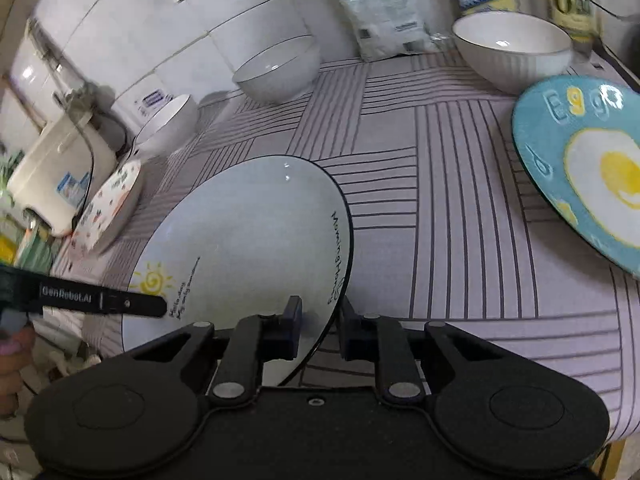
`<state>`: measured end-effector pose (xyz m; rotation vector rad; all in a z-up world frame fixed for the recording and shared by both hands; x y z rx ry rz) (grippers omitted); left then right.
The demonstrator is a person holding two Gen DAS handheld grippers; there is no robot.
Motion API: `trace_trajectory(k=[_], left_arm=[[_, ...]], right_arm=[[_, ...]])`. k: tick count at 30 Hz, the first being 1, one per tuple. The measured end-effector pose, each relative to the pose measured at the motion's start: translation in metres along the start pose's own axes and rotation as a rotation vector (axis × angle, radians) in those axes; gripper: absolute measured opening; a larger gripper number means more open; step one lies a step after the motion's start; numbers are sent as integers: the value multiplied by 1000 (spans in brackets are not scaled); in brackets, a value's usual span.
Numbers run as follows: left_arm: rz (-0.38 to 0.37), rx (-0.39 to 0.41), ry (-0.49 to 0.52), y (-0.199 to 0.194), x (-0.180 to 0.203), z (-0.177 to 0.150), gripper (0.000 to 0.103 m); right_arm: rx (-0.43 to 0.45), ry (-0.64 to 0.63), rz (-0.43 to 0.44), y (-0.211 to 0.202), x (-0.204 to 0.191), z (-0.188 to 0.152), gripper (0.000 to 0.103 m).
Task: Organize plates and bowls
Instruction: 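Grasp the rim of the white sunflower plate with both grippers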
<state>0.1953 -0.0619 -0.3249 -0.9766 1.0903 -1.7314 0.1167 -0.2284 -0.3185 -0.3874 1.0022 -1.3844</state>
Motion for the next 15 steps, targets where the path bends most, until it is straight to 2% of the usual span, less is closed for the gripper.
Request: trace_trajectory(k=[8, 15], left_arm=[[71, 6, 74, -12, -6, 10, 23], [95, 56, 77, -31, -12, 36, 23]], right_arm=[[-9, -109, 41, -9, -21, 2, 23], [44, -148, 63, -10, -31, 31, 24]])
Point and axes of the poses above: each gripper's, at about its wrist camera, not at the fingertips, and y roughly the way its jaws point, x to its right, z to its top, the point moved 8 cm from there along y, roughly the way its jaws point
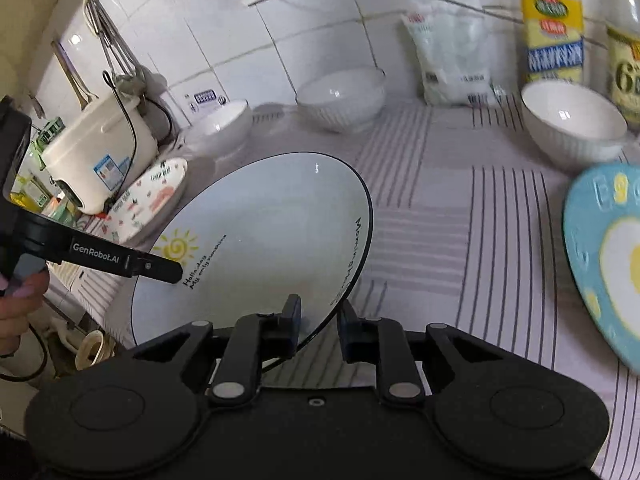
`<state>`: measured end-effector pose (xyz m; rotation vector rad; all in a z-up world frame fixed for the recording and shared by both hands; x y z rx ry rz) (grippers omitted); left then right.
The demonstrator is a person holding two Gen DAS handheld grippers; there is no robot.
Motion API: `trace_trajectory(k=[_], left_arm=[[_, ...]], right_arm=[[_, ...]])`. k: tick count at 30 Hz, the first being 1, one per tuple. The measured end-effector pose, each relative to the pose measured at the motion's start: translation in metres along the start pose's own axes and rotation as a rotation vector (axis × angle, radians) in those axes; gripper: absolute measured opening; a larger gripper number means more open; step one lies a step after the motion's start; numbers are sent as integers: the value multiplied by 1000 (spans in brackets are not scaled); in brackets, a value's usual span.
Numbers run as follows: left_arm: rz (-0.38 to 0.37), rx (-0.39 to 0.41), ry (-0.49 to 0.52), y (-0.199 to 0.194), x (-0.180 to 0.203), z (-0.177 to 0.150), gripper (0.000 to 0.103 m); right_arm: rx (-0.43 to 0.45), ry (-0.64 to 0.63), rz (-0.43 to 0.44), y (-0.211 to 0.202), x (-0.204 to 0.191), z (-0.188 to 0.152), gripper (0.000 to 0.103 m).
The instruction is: Organize plates and bowls
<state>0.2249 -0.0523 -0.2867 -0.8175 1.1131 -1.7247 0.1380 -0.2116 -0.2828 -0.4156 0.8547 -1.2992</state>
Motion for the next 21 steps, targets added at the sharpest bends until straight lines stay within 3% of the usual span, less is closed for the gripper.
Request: trace_trajectory(k=[8, 14, 21], left_arm=[[34, -4, 11, 14, -19, 41, 24], [18, -69, -10, 49, -26, 50, 24], [50, -95, 24, 59, -25, 62, 24]], right_arm=[[20, -20, 13, 30, 2, 35, 24], [-18, -3, -7, 57, 12, 40, 24], [-37, -30, -28, 65, 13, 51, 25]])
Point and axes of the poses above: each gripper's, at about its wrist camera, not at the fingertips, and y roughly the way its jaws point, x to its right, z to its top, the point moved 8 cm from there along y, roughly the way its jaws point
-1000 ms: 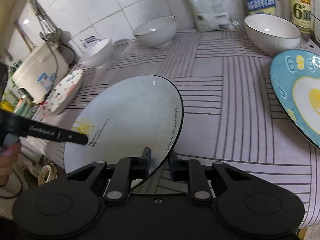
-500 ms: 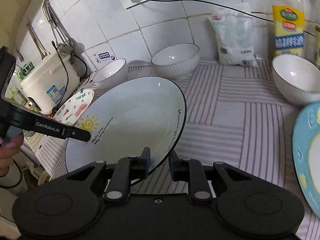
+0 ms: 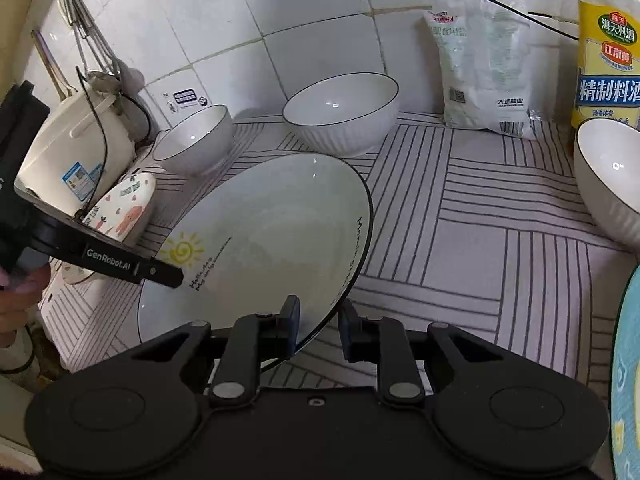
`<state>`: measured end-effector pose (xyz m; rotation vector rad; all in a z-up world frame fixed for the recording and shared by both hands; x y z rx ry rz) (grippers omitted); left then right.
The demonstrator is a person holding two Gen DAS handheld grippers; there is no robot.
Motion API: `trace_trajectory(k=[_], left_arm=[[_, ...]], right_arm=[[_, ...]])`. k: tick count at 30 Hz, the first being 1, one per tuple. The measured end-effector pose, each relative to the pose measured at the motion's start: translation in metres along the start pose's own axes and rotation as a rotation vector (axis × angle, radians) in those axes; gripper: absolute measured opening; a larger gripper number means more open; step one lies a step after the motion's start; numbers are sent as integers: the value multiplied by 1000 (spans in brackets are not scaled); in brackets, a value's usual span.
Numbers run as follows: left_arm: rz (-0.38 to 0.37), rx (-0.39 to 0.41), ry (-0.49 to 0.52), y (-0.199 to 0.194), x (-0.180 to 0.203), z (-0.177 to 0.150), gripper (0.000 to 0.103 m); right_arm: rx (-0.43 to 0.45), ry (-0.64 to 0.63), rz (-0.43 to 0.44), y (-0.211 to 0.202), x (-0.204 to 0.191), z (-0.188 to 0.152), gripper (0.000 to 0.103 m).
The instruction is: Organize plates and bowls
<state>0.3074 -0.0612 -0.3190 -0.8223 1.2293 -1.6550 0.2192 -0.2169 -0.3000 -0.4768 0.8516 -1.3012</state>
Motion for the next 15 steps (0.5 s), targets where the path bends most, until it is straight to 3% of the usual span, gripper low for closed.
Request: trace_trajectory(k=[8, 10, 12, 15], left_arm=[[19, 19, -3, -2, -1, 1, 24], [18, 30, -22, -5, -1, 3, 25], [36, 68, -28, -15, -6, 4, 25], [38, 83, -83, -43, -19, -5, 32]], right_arm=[[3, 51, -3, 6, 8, -7, 27], [-22, 52, -20, 10, 8, -12, 31], [-12, 36, -37, 6, 3, -11, 46], [-34, 36, -135, -13, -3, -5, 55]])
Point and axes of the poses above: each gripper's, at about its wrist camera, not at the fingertips, and y roughly the way its jaws point, x to its right, z to its top, the point moved 8 cm from there along y, roughly the way its jaws point
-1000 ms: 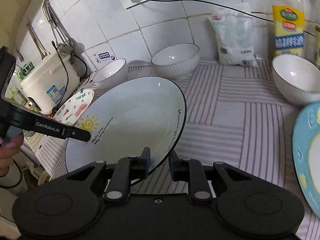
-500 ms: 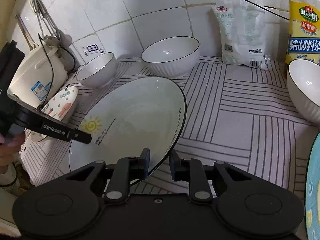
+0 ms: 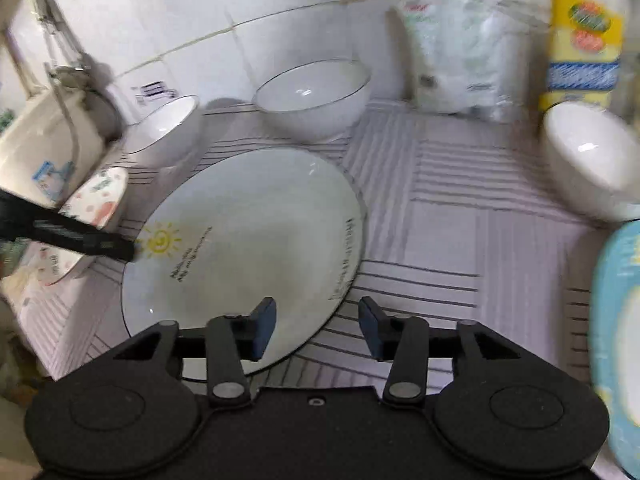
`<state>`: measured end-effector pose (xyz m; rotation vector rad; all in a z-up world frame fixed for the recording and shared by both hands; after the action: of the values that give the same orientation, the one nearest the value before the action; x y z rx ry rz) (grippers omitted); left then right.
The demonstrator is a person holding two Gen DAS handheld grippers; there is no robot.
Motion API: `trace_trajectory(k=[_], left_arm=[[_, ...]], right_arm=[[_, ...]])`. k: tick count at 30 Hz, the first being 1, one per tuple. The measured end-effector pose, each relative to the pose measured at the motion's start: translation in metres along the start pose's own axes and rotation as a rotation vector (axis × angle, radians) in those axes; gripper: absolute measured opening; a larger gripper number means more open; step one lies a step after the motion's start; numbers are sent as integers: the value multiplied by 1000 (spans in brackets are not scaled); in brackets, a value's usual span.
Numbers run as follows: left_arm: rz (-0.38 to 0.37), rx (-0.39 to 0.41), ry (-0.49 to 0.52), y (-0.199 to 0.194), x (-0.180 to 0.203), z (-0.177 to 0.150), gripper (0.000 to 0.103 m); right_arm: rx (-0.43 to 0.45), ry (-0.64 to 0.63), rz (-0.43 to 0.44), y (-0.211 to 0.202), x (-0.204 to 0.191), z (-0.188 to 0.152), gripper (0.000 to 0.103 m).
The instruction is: Organize plates and bowls
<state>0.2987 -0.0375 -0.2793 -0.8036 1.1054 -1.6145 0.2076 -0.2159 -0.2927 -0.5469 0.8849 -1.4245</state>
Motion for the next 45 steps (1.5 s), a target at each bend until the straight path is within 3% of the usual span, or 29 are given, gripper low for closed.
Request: trace_trajectory(k=[3, 6, 10, 14, 17, 25, 28, 31, 41, 43, 45], left_arm=[[-12, 39, -28, -34, -16, -6, 43], [9, 67, -42, -69, -38, -14, 49], [-22, 129, -62, -108, -70, -24, 61], [-16, 154, -52, -123, -109, -32, 67], [6, 151, -42, -124, -143, -37, 69], [38, 145, 5, -94, -220, -44, 75], [17, 113, -10, -69, -240, -44, 75], [12, 87, -68, -44, -257, -41, 74], [-19, 41, -96, 26, -277, -23, 72], [-24, 29, -76, 35, -275, -20, 71], [-33, 16, -49, 42, -273, -18, 65]], right_arm=[[14, -7, 2, -30, -10, 9, 70], [27, -28, 28, -56, -25, 17, 73], [50, -69, 62, -84, -57, 23, 74], [72, -92, 131, -97, -98, 28, 84], [86, -114, 162, -95, -132, 34, 84], [169, -122, 199, -59, -213, 43, 85], [150, -90, 218, -29, -231, 42, 85], [116, -18, 243, 4, -238, 41, 84], [38, 122, 136, 88, -233, 37, 82], [39, 128, 129, 96, -233, 37, 79], [41, 142, 136, 100, -234, 37, 69]])
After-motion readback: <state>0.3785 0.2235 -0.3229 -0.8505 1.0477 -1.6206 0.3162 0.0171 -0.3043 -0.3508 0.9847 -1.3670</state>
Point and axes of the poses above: each gripper's, at about its wrist camera, not at the fingertips, and y roughly the way its jaws point, x to its right, z to its top, the point moved 8 cm from there along y, roughly the way its jaws point
